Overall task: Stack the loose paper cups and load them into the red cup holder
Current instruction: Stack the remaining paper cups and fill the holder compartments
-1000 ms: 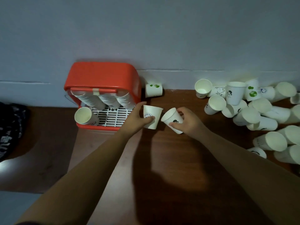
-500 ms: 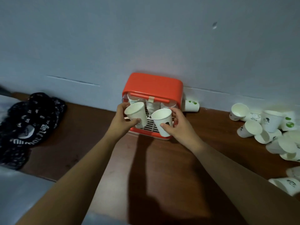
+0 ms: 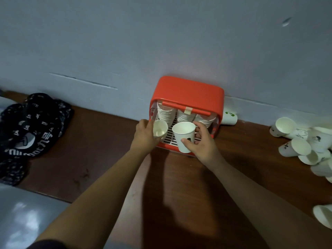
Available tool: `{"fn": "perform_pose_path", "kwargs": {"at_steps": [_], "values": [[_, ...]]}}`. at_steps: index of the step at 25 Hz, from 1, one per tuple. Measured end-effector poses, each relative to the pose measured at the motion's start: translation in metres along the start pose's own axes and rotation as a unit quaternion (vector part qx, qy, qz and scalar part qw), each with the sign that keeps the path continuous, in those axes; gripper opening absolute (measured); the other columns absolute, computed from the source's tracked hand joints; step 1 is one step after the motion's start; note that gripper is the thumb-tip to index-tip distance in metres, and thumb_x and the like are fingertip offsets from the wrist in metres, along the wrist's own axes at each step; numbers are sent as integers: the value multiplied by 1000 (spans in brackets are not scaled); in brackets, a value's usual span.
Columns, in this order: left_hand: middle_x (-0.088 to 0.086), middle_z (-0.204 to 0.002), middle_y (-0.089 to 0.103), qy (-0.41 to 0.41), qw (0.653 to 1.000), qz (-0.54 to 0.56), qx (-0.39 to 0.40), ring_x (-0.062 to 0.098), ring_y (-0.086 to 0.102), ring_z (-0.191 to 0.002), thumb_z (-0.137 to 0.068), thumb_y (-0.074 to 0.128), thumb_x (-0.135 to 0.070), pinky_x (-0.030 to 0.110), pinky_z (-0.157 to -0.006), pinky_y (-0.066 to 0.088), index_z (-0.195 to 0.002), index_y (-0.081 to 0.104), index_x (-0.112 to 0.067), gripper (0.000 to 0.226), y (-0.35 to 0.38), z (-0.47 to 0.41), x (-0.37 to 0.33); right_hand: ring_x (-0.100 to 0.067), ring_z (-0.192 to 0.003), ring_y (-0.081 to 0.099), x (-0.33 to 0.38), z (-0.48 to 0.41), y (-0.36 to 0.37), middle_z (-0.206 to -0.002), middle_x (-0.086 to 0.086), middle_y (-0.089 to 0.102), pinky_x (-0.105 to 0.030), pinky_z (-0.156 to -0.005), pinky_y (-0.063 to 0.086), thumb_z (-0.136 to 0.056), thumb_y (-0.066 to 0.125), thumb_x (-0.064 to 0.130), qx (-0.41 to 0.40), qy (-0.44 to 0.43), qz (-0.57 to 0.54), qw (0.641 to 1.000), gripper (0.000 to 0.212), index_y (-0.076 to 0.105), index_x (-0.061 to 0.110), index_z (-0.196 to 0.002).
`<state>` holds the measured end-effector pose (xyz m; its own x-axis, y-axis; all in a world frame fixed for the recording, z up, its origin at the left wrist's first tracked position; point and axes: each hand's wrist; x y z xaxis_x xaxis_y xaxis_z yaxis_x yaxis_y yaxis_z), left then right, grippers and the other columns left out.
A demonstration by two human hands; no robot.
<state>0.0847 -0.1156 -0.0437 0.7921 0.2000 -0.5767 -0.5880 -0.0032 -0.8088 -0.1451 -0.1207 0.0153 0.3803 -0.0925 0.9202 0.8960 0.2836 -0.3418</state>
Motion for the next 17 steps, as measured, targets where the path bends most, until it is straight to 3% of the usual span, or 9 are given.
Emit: {"fn": "perform_pose_path", "kwargs": {"at_steps": [3,6,9,12,17], "values": [[16,-139,36,-25,997,-8,76,37,33,-128,-81,71,-49,50,-106,36,-156,18,-27,95,2,3,11,-7,-115,53,-2,-6,14,-118,22,53,-28,-94,49,-79,80,23,-14,-4,12,1000,62,44,31,-129],[9,-138,42,2,998,11,61,28,37,-129,-80,61,-56,48,-109,38,-148,36,-24,78,-15,4,18,-9,-119,53,0,-14,33,-127,10,56,-23,-98,47,-78,81,21,-18,-7,-2,1000,63,47,23,-131],[0,-131,57,32,971,232,43,13,55,-121,-92,63,-39,41,-103,48,-134,55,-18,47,-39,7,14,-5,-124,50,12,-23,50,-131,14,55,-33,-103,46,-78,79,24,-2,-42,-11,999,65,46,28,-134],[-9,-133,61,69,941,319,85,10,58,-122,-90,72,-30,29,-101,50,-138,52,-23,53,-56,7,1,-1,-122,51,23,-33,64,-127,17,56,-34,-105,44,-80,78,18,14,-74,-11,997,59,48,29,-131],[-11,-131,62,63,947,306,68,9,60,-120,-87,76,-30,35,-101,51,-139,50,-29,58,-48,6,14,-2,-121,52,14,-42,77,-129,12,58,-31,-104,44,-80,79,22,23,-64,23,997,61,49,26,-132]]}}
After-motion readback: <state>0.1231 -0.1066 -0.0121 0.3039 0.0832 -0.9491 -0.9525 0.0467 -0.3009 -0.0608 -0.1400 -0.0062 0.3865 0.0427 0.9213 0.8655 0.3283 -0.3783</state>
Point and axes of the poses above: each hand's wrist, its own z-axis away from the middle knuckle, its own y-axis out of the palm, x = y × z
